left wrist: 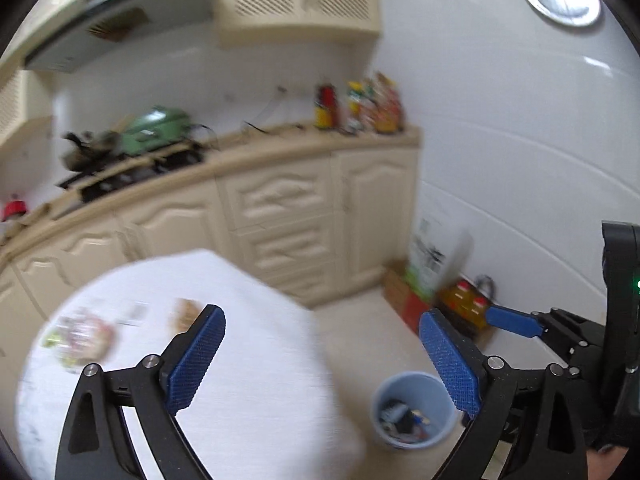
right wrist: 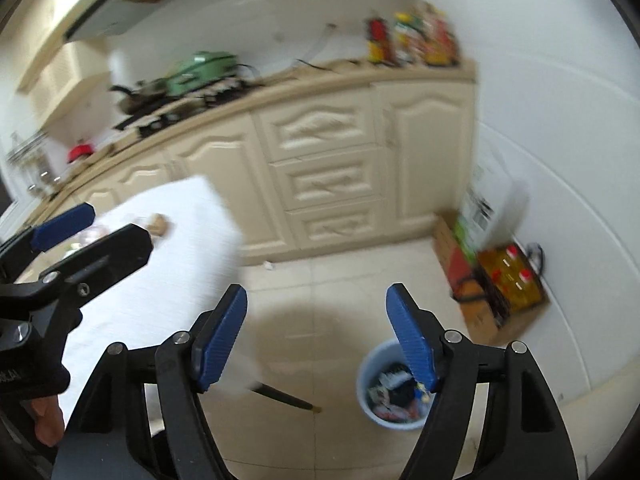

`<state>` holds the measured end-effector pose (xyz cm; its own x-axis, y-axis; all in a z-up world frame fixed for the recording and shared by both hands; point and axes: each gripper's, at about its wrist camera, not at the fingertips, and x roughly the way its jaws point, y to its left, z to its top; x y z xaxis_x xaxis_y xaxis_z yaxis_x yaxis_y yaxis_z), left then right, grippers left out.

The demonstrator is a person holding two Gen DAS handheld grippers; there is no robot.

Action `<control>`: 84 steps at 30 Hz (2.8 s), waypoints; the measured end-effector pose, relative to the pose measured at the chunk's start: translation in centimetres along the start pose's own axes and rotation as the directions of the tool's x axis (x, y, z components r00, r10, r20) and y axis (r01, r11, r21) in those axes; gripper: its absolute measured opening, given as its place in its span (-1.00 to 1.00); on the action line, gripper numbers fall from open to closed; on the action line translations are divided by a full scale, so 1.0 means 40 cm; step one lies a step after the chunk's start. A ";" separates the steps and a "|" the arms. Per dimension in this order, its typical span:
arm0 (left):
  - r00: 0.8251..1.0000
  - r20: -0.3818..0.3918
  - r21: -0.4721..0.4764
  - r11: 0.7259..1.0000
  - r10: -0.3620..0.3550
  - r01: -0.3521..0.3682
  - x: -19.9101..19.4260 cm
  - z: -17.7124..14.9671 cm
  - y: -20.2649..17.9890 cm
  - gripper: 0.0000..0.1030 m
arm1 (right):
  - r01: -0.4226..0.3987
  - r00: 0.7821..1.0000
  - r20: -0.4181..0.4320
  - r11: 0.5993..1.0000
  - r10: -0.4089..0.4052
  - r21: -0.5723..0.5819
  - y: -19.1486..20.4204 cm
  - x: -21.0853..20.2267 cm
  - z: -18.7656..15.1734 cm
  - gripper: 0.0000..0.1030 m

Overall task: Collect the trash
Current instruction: 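Move both grippers back over the table toward the remaining items, then grasp a clear plastic bag with the left gripper while the right gripper grasps a bread roll, then carry the plastic bag and bread roll over the blue bin and open both grippers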

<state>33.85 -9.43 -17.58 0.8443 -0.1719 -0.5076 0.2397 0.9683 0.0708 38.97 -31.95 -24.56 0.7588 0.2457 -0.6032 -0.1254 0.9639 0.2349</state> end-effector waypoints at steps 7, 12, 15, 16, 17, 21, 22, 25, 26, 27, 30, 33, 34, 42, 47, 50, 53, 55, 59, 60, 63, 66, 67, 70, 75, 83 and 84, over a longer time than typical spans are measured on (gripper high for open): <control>0.988 0.003 -0.095 0.983 0.155 -0.154 -0.066 -0.053 0.307 0.93 | -0.101 0.995 -0.013 0.987 0.101 -0.122 0.262 0.074 0.061 0.54; 0.969 -0.079 -0.163 0.955 0.236 -0.246 -0.027 -0.093 0.514 0.93 | -0.154 0.987 -0.070 0.975 0.145 -0.159 0.390 0.181 0.076 0.54; 0.956 -0.164 -0.203 0.940 0.245 -0.276 0.032 -0.124 0.626 0.92 | -0.157 0.984 -0.111 0.972 0.139 -0.174 0.440 0.250 0.078 0.55; 0.951 -0.182 -0.211 0.935 0.249 -0.285 0.051 -0.127 0.646 0.87 | -0.153 0.984 -0.121 0.972 0.132 -0.178 0.449 0.272 0.080 0.55; 0.946 -0.207 -0.214 0.932 0.251 -0.294 0.069 -0.144 0.670 0.80 | -0.146 0.984 -0.129 0.972 0.123 -0.182 0.455 0.292 0.081 0.57; 0.936 -0.259 -0.221 0.929 0.239 -0.298 0.133 -0.177 0.718 0.66 | -0.124 0.980 -0.174 0.975 0.092 -0.183 0.486 0.383 0.093 0.61; 0.931 -0.278 -0.217 0.929 0.237 -0.301 0.153 -0.184 0.723 0.65 | -0.122 0.980 -0.181 0.975 0.088 -0.187 0.493 0.395 0.095 0.61; 0.920 -0.308 -0.204 0.928 0.242 -0.313 0.206 -0.182 0.708 0.22 | -0.118 0.977 -0.200 0.971 0.076 -0.206 0.512 0.447 0.106 0.62; 0.916 -0.322 -0.196 0.929 0.241 -0.314 0.214 -0.180 0.705 0.06 | -0.117 0.976 -0.204 0.971 0.074 -0.209 0.516 0.460 0.107 0.64; 0.907 -0.332 -0.174 0.928 0.258 -0.328 0.221 -0.181 0.705 0.05 | -0.114 0.975 -0.211 0.970 0.069 -0.212 0.519 0.480 0.109 0.64; 0.909 -0.301 -0.130 0.932 0.288 -0.338 0.202 -0.171 0.699 -0.20 | -0.112 0.972 -0.228 0.972 0.063 -0.208 0.522 0.526 0.114 0.64; 0.914 -0.281 -0.119 0.934 0.294 -0.337 0.218 -0.148 0.678 -0.39 | -0.113 0.968 -0.244 0.970 0.058 -0.215 0.529 0.558 0.113 0.45; 0.914 -0.282 -0.116 0.936 0.291 -0.333 0.229 -0.148 0.664 -0.42 | -0.118 0.965 -0.256 0.968 0.059 -0.220 0.533 0.566 0.109 0.32; 0.940 -0.278 -0.170 0.953 0.199 -0.252 0.238 -0.118 0.623 -0.56 | -0.179 0.960 -0.256 0.954 0.116 -0.241 0.534 0.529 0.094 -0.40; 0.951 -0.249 -0.161 0.960 0.183 -0.227 0.167 -0.090 0.580 -0.57 | -0.225 0.958 -0.228 0.948 0.174 -0.224 0.517 0.459 0.088 -0.65; 0.961 -0.230 -0.156 0.969 0.152 -0.190 0.129 -0.074 0.524 -0.57 | -0.241 0.955 -0.224 0.945 0.192 -0.220 0.500 0.416 0.080 -0.65; 0.967 -0.212 -0.127 0.977 0.141 -0.171 0.091 -0.068 0.447 -0.57 | -0.245 0.957 -0.211 0.945 0.200 -0.218 0.475 0.373 0.070 -0.65; 0.970 -0.207 -0.113 0.982 0.128 -0.154 0.073 -0.072 0.402 -0.57 | -0.256 0.956 -0.194 0.946 0.218 -0.199 0.449 0.338 0.064 -0.65; 0.973 -0.210 -0.097 0.988 0.098 -0.120 0.050 -0.068 0.322 -0.57 | -0.279 0.952 -0.168 0.949 0.255 -0.144 0.390 0.279 0.058 -0.65; 0.974 -0.209 -0.094 0.989 0.090 -0.111 0.045 -0.065 0.304 -0.57 | -0.282 0.952 -0.160 0.950 0.261 -0.131 0.371 0.264 0.054 -0.65; 0.978 -0.202 -0.075 0.995 0.056 -0.073 0.034 -0.047 0.236 -0.57 | -0.264 0.959 -0.134 0.958 0.249 -0.110 0.313 0.229 0.046 -0.65; 0.980 -0.199 -0.040 0.998 0.033 -0.041 0.045 -0.029 0.147 -0.57 | -0.248 0.964 -0.112 0.966 0.240 -0.067 0.239 0.198 0.033 -0.65; 0.979 -0.202 -0.030 0.999 0.017 -0.024 0.057 -0.024 0.113 -0.57 | -0.234 0.968 -0.105 0.971 0.228 -0.053 0.208 0.187 0.026 -0.65; 0.976 -0.216 0.010 1.000 -0.024 0.027 0.102 -0.013 0.015 -0.57 | -0.190 0.978 -0.095 0.982 0.188 -0.018 0.115 0.163 0.004 -0.65; 0.958 -0.270 0.053 0.992 -0.100 0.119 0.212 -0.003 -0.144 -0.56 | -0.101 0.989 -0.101 0.993 0.107 0.064 -0.069 0.138 -0.048 -0.65; 0.896 -0.415 0.126 0.965 -0.158 0.229 0.449 -0.027 -0.355 -0.56 | 0.018 0.985 -0.170 0.981 0.016 0.194 -0.335 0.184 -0.157 -0.65; 0.889 -0.431 0.133 0.963 -0.156 0.234 0.477 -0.035 -0.376 -0.56 | 0.023 0.984 -0.178 0.978 0.014 0.205 -0.353 0.192 -0.169 -0.65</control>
<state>45.67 -27.02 -29.53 0.5061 -0.2254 -0.8325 0.4921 0.8681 0.0642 42.25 -42.99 -37.65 0.6311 0.2733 -0.7259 0.0262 0.9278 0.3721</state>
